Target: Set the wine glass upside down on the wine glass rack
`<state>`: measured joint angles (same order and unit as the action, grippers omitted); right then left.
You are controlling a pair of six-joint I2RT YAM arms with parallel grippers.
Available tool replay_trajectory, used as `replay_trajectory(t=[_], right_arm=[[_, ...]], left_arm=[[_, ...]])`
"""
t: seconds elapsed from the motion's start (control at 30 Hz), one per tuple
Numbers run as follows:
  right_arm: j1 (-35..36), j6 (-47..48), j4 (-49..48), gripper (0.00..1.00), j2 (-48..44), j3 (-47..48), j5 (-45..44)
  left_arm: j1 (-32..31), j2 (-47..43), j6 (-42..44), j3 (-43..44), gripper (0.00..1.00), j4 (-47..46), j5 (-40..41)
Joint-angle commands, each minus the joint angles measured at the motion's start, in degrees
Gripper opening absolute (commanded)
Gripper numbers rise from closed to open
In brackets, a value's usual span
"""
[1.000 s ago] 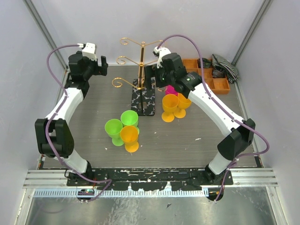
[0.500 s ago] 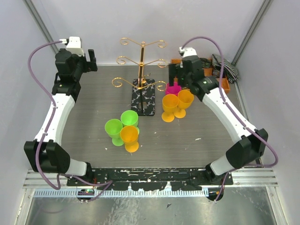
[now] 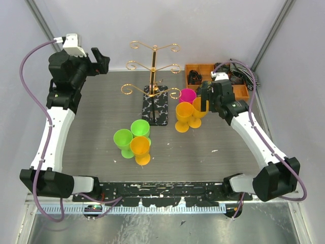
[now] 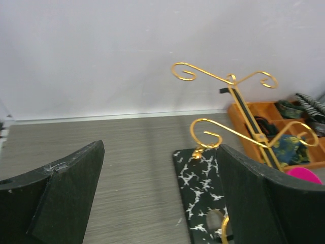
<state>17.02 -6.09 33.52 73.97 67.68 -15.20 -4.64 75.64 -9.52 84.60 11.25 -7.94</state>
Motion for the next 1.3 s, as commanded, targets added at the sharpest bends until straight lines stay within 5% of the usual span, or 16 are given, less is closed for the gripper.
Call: replay_trajectory(t=[0.0, 0.27, 0.4, 0.7, 1.27], right_arm=[[-1.6, 0.7, -3.0, 0.88, -1.4, -3.1, 1.5], [-4.2, 0.3, -7.7, 0.81, 0.9, -6.4, 7.8], [-4.4, 0.3, -8.1, 0.67, 1.2, -6.3, 8.6], [-5.5, 0.4, -7.4, 0.02, 1.5, -6.1, 7.6], [-7.3, 4.9, 2.1, 0.01, -6.6, 13.4, -2.3]], left_arm=[[-2.0, -1.7, -2.1, -0.5, 0.98, 1.0, -4.2], [-3.3, -1.2, -0.9, -0.4, 0.98, 1.5, -3.4], [-3.4, -1.1, -0.7, -0.7, 0.98, 1.8, -3.2], [-3.6, 0.4, -0.7, 0.2, 0.98, 3.8, -3.4], [-3.7, 7.1, -15.6, 6.9, 0.98, 4.8, -7.3]])
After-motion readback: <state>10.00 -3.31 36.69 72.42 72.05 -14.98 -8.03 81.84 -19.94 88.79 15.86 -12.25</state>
